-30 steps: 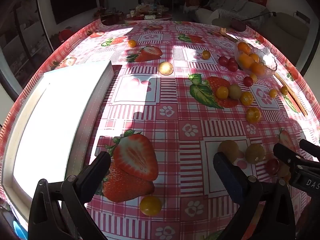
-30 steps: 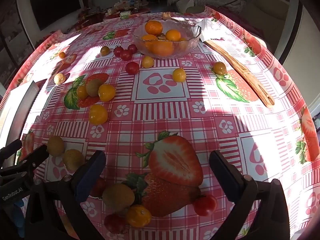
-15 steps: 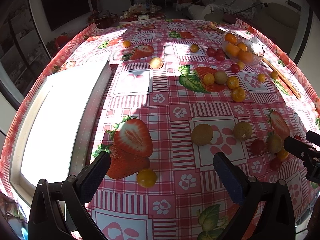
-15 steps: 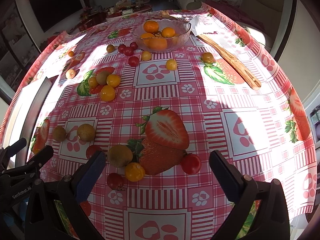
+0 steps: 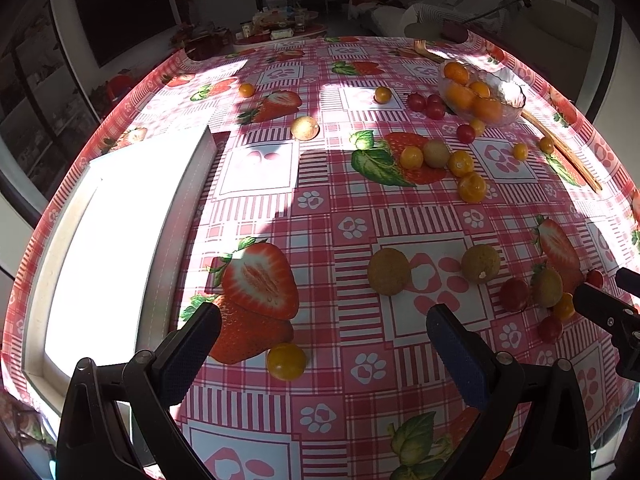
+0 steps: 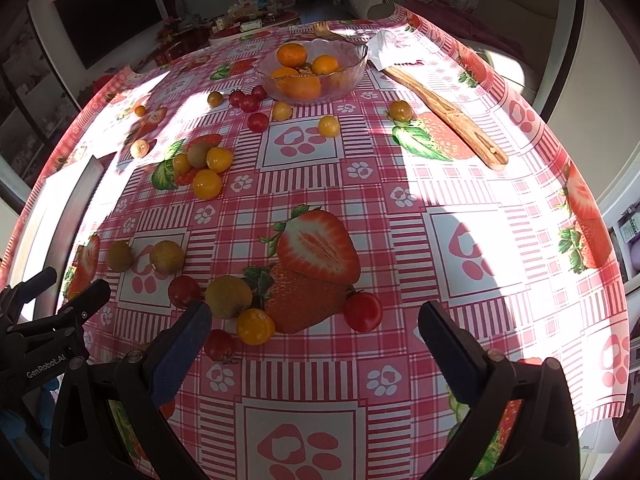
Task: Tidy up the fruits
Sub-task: 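Move both tools toward the loose fruits on the tablecloth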
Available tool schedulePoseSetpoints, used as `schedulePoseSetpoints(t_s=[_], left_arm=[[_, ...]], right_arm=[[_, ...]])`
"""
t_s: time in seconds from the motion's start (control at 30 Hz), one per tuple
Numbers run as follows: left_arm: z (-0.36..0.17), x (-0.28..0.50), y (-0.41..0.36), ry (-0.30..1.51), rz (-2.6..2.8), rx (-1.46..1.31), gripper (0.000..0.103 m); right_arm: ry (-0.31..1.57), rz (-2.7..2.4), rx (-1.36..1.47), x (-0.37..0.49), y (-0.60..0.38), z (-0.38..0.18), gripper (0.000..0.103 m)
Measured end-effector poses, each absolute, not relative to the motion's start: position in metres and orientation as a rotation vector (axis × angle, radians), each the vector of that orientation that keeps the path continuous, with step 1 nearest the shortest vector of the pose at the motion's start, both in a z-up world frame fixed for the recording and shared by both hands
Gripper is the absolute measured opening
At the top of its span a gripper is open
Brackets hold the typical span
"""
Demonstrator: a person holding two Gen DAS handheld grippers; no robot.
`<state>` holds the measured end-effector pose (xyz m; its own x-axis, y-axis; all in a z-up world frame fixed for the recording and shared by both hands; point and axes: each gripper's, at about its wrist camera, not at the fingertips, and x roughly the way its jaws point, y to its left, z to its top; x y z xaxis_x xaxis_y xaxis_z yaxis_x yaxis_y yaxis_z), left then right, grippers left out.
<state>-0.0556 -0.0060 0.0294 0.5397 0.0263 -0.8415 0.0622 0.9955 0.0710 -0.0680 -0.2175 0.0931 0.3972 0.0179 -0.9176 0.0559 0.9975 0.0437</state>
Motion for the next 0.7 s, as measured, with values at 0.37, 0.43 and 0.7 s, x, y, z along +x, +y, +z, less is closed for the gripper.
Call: schedulePoseSetpoints(t_s=[0.37,0.43,0.7], left_arm=[[0.0296,-0.0541,-0.0067,1.005,-0.020,0.096,0.103],[0.0296,-0.0537,-0.0067,1.005,-0.021,0.098,0.103],[0.0277,-0.0492,-0.0082,1.013,-0.025,0.106,0.103]], right_arm=[[1.165,-0.012,0.066,-0.0692,-0.2144,0.0936,0.103],[1.164,-0.010,0.066,-0.0699,-0.2139,0.0938,0.103],[1.163,0.000,0.060,-0.0710,-0.2122,0.0945,0.103]])
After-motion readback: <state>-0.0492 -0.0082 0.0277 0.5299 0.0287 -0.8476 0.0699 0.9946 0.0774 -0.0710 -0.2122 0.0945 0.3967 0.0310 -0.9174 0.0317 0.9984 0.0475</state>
